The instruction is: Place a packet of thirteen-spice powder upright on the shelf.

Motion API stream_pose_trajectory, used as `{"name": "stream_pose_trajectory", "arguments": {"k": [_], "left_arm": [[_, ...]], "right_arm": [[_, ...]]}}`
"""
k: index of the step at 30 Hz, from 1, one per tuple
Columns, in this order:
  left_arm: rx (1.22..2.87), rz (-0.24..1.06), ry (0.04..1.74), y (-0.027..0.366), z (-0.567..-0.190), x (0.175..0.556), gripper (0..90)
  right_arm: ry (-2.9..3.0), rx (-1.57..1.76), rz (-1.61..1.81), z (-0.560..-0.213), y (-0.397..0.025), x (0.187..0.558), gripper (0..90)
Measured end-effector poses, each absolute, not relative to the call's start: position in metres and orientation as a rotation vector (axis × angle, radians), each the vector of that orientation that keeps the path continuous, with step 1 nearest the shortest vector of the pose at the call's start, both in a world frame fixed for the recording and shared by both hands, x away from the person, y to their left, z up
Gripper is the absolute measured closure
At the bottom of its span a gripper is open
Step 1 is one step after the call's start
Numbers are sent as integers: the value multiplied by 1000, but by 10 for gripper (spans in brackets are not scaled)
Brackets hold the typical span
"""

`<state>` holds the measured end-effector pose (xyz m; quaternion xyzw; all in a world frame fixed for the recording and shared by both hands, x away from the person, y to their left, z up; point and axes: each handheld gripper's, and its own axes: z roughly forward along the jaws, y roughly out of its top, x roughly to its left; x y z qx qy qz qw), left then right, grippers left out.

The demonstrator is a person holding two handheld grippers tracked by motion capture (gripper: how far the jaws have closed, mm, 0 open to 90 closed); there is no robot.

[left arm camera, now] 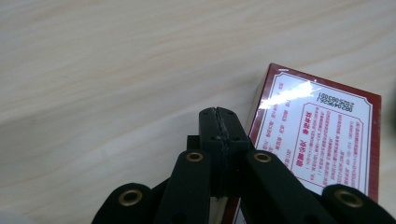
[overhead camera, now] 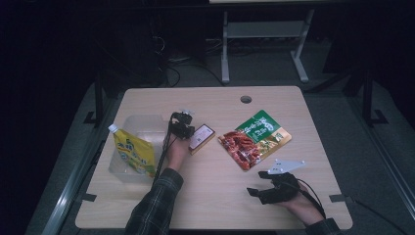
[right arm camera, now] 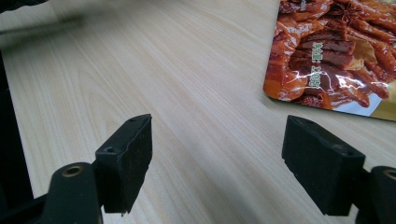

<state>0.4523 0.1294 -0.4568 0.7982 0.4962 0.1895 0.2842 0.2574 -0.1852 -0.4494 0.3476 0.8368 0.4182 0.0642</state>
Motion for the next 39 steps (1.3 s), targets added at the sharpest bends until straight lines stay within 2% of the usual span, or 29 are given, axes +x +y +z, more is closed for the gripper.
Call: {"name": "stream_pose_trajectory", "arguments": {"k": [8, 16, 25, 32, 39], "left_arm": [[2180, 415, 1269, 119, -454, 437, 898], [2178, 412, 1227, 124, -450, 418, 897], [2101, 406, 1142, 109, -438, 444, 897], [2136, 393, 1117, 92, -448, 461, 897], [2174, 374, 1095, 89, -450, 460, 898]], "right_arm": [[2526, 1051, 1262, -449, -185, 257, 243], [2526, 1046, 1259, -450, -185, 258, 243], [2533, 1040, 1257, -450, -183, 257, 243], [2540, 1030, 1267, -450, -183, 258, 244], [2536, 1029, 1275, -449, -182, 259, 244]]}}
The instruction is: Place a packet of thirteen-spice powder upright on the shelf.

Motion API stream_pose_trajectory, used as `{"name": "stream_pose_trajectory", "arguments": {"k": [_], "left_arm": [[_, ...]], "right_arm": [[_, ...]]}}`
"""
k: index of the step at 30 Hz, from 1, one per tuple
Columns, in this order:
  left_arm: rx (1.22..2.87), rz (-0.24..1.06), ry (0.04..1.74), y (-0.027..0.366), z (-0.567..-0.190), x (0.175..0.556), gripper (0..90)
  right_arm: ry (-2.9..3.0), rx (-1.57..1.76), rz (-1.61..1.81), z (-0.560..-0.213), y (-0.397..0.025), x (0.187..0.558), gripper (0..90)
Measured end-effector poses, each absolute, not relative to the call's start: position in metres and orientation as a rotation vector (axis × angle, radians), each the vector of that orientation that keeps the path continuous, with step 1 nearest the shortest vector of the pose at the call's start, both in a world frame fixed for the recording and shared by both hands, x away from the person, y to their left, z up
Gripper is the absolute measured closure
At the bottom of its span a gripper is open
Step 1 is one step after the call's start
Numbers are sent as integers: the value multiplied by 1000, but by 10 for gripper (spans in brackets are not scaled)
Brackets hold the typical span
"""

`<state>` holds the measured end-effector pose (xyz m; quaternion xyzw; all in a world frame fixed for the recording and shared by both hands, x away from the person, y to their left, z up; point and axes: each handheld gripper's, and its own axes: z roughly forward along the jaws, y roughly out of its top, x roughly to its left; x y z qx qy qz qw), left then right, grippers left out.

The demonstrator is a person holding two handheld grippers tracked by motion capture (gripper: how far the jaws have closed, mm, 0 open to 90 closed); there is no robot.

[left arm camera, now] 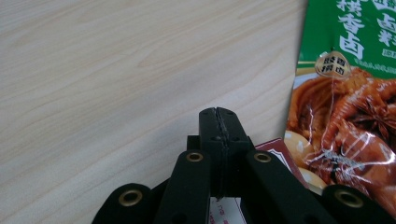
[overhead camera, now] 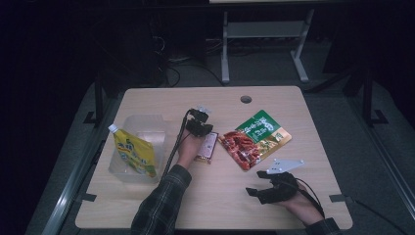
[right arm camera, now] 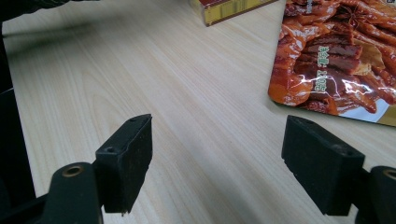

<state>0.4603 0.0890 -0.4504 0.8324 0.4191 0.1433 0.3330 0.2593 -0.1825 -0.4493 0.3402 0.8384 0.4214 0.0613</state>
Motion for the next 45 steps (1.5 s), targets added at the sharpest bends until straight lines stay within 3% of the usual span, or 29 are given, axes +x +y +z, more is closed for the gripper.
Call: {"name": "stream_pose_trajectory", "arguments": {"k": [15, 25, 34, 45], "left_arm": [[2205, 265, 1017, 90, -452, 412, 898], [2177, 391, 1094, 115, -435, 406, 898], [2194, 301, 1136, 123, -452, 402, 898], [2281, 166, 958, 110, -451, 379, 898]], "right_arm": [[2536, 1028, 1263, -449, -180, 260, 244], [2533, 1031, 1257, -449, -181, 260, 244], [2531, 1018, 1254, -449, -183, 260, 244], [2537, 1008, 1253, -450, -183, 261, 243]]}}
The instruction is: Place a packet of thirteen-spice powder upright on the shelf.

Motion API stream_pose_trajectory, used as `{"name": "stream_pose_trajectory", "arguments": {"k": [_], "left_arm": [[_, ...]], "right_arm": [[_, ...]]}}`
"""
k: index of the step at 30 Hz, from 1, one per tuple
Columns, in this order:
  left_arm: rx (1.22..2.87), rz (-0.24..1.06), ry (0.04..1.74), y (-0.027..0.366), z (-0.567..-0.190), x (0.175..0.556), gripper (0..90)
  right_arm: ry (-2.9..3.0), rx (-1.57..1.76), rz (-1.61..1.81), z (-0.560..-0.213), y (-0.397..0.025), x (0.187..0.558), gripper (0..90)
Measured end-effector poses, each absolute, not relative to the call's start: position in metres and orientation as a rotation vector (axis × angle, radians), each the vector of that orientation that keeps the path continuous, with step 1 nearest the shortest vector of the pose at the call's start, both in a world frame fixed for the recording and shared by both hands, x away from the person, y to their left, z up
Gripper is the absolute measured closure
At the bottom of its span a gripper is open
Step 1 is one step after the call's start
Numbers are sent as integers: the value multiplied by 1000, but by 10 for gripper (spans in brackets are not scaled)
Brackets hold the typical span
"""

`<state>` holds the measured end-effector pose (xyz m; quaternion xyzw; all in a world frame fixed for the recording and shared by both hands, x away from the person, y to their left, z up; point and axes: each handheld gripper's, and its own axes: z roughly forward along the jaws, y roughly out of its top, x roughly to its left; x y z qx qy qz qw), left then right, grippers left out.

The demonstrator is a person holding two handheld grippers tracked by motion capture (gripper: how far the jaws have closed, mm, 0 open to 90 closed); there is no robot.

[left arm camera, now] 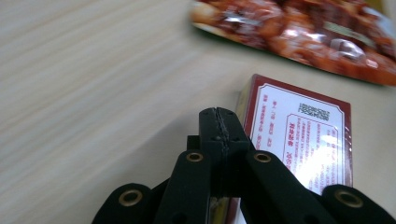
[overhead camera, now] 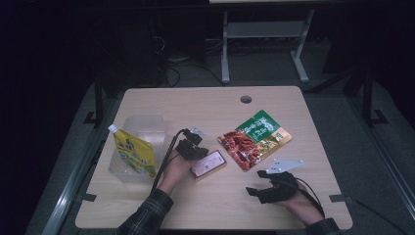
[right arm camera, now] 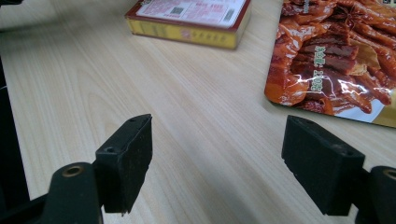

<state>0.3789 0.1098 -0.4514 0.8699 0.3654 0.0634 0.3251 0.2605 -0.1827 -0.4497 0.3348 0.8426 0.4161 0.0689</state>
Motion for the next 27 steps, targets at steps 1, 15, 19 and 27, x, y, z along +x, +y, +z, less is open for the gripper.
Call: {"name": "stream_pose_trajectory", "arguments": {"k": [1, 15, 19, 27], "left_arm": [[2288, 147, 937, 107, -451, 376, 898], [2359, 6, 700, 77, -452, 335, 898], [2351, 33, 627, 83, -444, 333, 896], [2305, 54, 611, 121, -426, 317, 739]], "right_arm": [[2537, 1007, 1252, -450, -183, 260, 243], [2562, 956, 1266, -450, -181, 258, 235], [2573, 938, 1249, -450, -179, 256, 229], [2605, 916, 1233, -449, -177, 255, 215]]}}
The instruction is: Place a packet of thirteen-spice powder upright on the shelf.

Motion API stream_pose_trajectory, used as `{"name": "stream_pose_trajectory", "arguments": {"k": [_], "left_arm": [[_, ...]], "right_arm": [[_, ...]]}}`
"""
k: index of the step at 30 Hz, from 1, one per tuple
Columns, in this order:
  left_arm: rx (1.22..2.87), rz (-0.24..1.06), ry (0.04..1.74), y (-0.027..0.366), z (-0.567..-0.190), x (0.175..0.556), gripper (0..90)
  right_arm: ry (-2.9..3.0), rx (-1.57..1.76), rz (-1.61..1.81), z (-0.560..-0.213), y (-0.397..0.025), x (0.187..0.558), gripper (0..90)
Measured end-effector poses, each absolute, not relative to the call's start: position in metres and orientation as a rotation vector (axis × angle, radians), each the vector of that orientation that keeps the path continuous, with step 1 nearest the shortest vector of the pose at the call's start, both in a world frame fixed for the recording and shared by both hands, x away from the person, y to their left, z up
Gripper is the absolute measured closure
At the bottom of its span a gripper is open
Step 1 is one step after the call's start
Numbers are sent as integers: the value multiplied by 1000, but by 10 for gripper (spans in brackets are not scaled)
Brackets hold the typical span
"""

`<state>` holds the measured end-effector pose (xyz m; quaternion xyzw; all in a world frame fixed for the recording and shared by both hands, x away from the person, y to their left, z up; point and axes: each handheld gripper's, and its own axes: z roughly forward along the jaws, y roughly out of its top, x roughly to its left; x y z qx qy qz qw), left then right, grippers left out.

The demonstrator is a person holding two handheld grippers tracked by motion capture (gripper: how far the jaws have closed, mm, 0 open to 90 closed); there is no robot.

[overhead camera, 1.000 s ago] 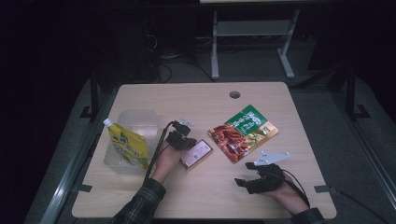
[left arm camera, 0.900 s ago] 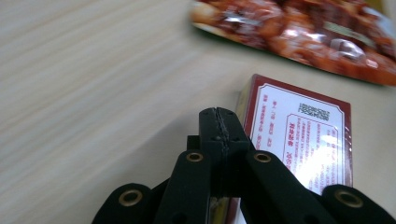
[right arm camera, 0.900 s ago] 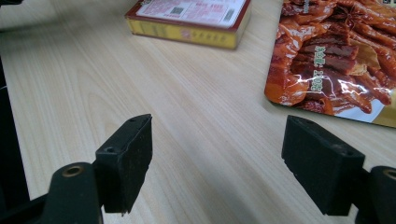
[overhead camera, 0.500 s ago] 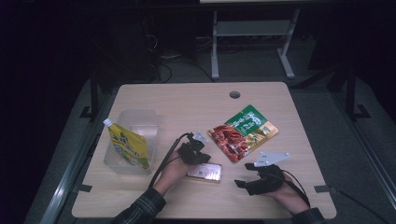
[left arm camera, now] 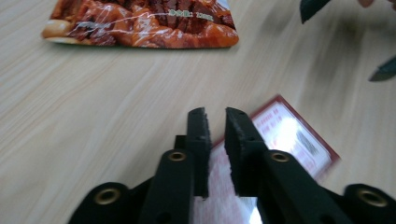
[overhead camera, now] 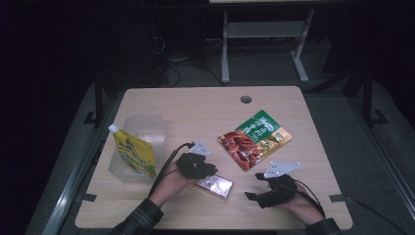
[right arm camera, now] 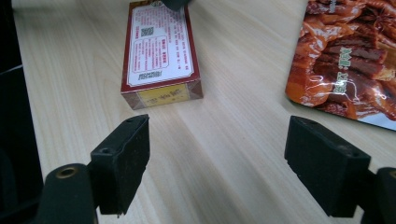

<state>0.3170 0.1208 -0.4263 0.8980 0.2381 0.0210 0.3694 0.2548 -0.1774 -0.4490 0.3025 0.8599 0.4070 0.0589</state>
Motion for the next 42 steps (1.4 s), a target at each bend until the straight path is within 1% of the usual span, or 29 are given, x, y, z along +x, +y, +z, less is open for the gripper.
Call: {"name": "stream_pose_trajectory", "arguments": {"k": [1, 4, 5, 8, 12, 16, 23, 30, 33, 34, 36, 37, 38, 39, 40, 41, 42], "left_arm": [[2283, 54, 619, 125, -425, 313, 702], [2258, 53, 629, 140, -423, 301, 573], [2259, 70, 627, 144, -423, 298, 520], [2254, 73, 633, 155, -424, 287, 426], [2249, 80, 633, 169, -425, 275, 355], [2251, 81, 651, 180, -429, 267, 323], [2259, 86, 672, 194, -432, 261, 323], [2257, 90, 667, 193, -431, 262, 332], [2255, 92, 671, 194, -431, 262, 342], [2253, 91, 668, 194, -431, 263, 351], [2252, 97, 663, 194, -430, 263, 378], [2244, 97, 666, 194, -429, 263, 428], [2241, 105, 667, 194, -428, 263, 428], [2235, 117, 660, 194, -427, 263, 470], [2225, 123, 655, 194, -426, 263, 580], [2211, 117, 666, 193, -424, 263, 580], [2206, 125, 659, 193, -423, 263, 632]], "right_arm": [[2613, 899, 1236, -448, -177, 255, 198], [2652, 887, 1253, -445, -174, 254, 213], [2653, 872, 1255, -444, -172, 254, 213], [2663, 823, 1229, -444, -162, 253, 213], [2686, 793, 1230, -444, -147, 256, 210], [2712, 757, 1197, -446, -128, 260, 203], [2753, 738, 1140, -453, -109, 267, 193], [2779, 719, 1070, -460, -98, 272, 199], [2786, 701, 1055, -462, -95, 274, 223], [2789, 695, 1048, -463, -94, 274, 246], [2791, 675, 1034, -463, -95, 274, 300], [2789, 660, 1037, -463, -96, 274, 309], [2787, 662, 1039, -462, -95, 273, 313], [2785, 648, 1034, -462, -96, 273, 314], [2785, 629, 1030, -462, -97, 273, 316], [2790, 632, 1036, -462, -98, 273, 317], [2789, 625, 1034, -461, -100, 272, 317]]}}
